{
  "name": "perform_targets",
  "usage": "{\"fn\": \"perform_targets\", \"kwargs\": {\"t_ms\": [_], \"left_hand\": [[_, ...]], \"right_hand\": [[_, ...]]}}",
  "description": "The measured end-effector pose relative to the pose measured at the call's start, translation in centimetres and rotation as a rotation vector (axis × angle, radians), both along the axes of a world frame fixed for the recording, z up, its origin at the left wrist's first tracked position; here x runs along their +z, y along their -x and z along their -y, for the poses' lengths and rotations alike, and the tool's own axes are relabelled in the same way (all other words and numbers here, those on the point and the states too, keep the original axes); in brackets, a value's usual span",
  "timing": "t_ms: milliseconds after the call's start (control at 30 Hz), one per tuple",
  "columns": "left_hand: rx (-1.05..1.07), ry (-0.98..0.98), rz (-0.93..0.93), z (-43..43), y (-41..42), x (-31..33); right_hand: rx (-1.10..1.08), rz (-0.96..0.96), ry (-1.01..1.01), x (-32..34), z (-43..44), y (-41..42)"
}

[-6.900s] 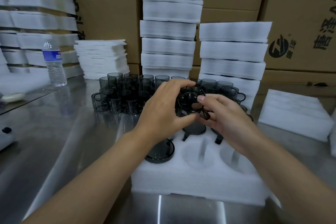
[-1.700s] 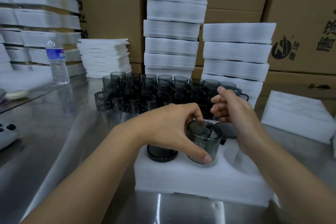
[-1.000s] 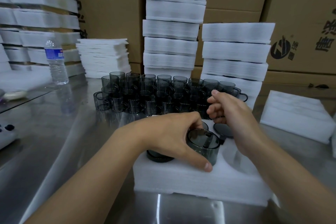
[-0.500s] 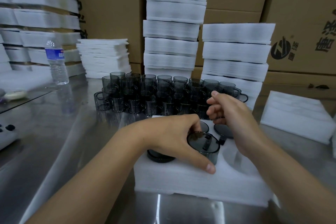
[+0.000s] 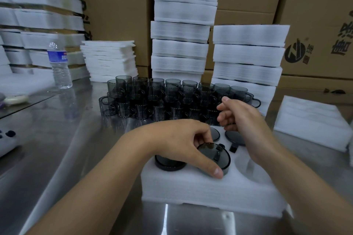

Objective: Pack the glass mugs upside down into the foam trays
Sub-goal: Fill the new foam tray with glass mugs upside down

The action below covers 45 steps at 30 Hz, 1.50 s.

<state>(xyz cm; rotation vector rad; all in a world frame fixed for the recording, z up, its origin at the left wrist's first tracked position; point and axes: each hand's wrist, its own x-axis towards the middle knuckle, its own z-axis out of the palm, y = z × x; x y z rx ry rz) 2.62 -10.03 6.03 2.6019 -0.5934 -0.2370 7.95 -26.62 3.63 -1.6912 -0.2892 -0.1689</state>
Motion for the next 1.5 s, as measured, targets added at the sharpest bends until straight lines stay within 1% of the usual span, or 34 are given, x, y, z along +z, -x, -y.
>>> {"fn": "perform_targets", "kwargs": {"t_ms": [233,400,633,900,1000,1067,1167,1233,1300,1367,1500], "left_hand": [[-0.006,-0.003,0.088,-0.1,-0.1,0.1],[-0.05,-0.093,0.17,0.0,-0.1,0.1],[-0.065,-0.13,0.192,0.2,-0.2,-0.1],[-0.067,-0.11,0.182,0.1,-0.5,-0.3],[-0.066,-0.131,0.162,0.0,-0.4,-0.2],[-0.056,-0.155,0.182,0.1,-0.2,-0.2],[-0.062,-0.136,0.284,1.3,0.2,-0.7],[-0.117,-0.119,0.333,2.7,0.7,-1.7],[-0.185,-0.149,0.363,4.0,1.2,-2.6],[-0.204,-0.185,0.362,4.6,1.2,-3.2],[-0.185,-0.241,0.276,4.6,0.7,-3.7]], "right_hand": [[-0.001,-0.003,0.003,0.0,-0.1,-0.1],[0.004,-0.007,0.005,0.0,-0.1,0.1],[0.006,-0.009,0.006,0.2,-0.2,0.3],[0.011,-0.011,0.011,0.3,-0.2,0.5],[0.01,-0.008,0.004,0.3,-0.3,0.5],[-0.013,0.013,-0.014,0.3,-0.3,0.5],[-0.112,0.078,-0.082,0.5,0.0,0.4],[-0.162,0.103,-0.134,0.5,0.2,0.2],[-0.175,0.111,-0.161,0.6,0.2,0.1],[-0.168,0.119,-0.156,0.5,0.0,0.1],[-0.144,0.126,-0.15,0.5,0.0,0.1]]}}
